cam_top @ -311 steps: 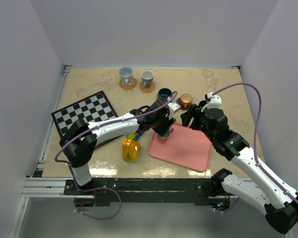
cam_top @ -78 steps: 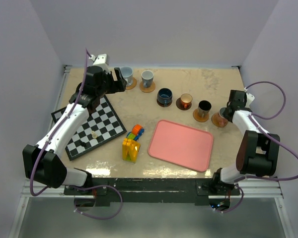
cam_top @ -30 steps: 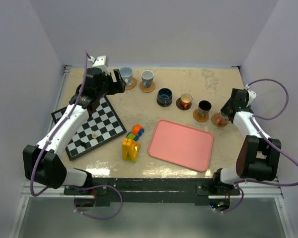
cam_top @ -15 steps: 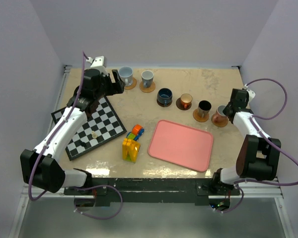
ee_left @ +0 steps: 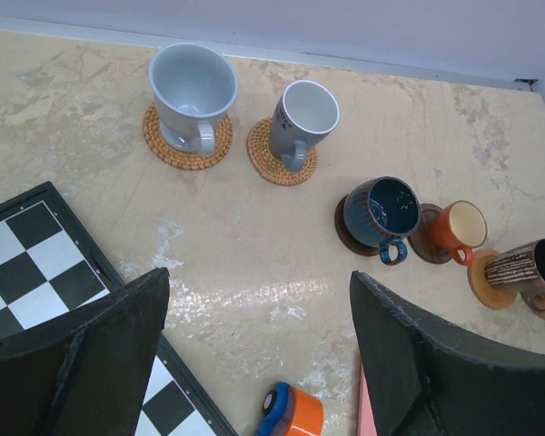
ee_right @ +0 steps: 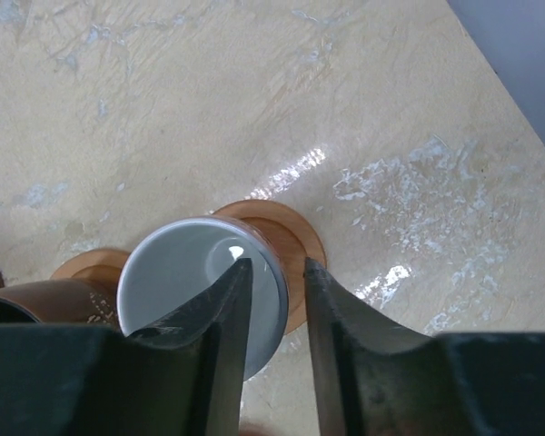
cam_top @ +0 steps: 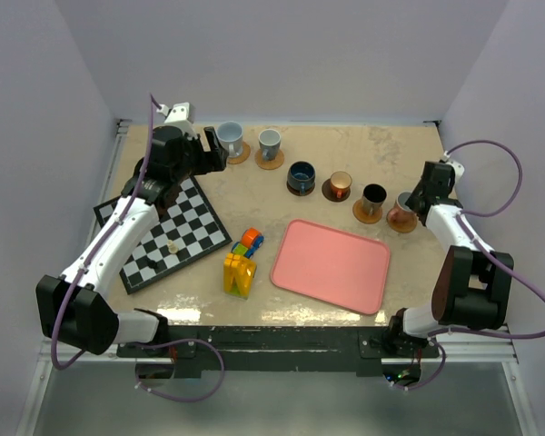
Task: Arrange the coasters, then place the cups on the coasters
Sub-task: Reset both arms
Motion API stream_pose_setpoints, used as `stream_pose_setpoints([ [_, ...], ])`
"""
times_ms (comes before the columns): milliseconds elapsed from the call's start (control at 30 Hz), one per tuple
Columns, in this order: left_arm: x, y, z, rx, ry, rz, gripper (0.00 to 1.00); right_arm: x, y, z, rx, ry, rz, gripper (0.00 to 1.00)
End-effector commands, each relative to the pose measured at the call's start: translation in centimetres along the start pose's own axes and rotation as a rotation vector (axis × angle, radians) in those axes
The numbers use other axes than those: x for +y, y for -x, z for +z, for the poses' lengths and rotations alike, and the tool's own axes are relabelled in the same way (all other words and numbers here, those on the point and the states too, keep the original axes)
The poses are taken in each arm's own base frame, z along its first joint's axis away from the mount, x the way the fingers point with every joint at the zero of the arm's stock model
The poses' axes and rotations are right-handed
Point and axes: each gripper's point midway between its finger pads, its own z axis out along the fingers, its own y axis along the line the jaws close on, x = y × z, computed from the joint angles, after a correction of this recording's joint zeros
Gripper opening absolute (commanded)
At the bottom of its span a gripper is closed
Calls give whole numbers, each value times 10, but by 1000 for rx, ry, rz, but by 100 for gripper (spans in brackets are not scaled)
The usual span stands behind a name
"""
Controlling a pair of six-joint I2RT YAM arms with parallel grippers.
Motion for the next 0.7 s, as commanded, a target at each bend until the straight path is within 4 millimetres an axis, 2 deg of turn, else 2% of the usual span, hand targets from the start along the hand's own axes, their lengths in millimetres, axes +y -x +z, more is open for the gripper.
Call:
stream_pose_setpoints([
  [0, 0, 15, -9, -52, -2, -14, 85, 9, 28, -13, -91, 51, 6, 41],
  [100, -1, 14, -9, -51, -3, -13, 85, 10, 37, -22, -118, 68, 17, 52],
  [200, 0, 13, -8, -48, -2, -10, 85, 12, 45, -33, -148, 85, 33, 69],
  [300, 1, 12, -8, -48, 0, -5, 85, 14, 53, -41, -170, 104, 38, 79],
  [467, 6, 16, -10, -66, 32, -14, 85, 17, 73, -62, -241, 144, 52, 84],
  [667, 18, 30, -25, -142, 101, -40, 86, 14, 111, -111, -418, 197, 84, 84],
])
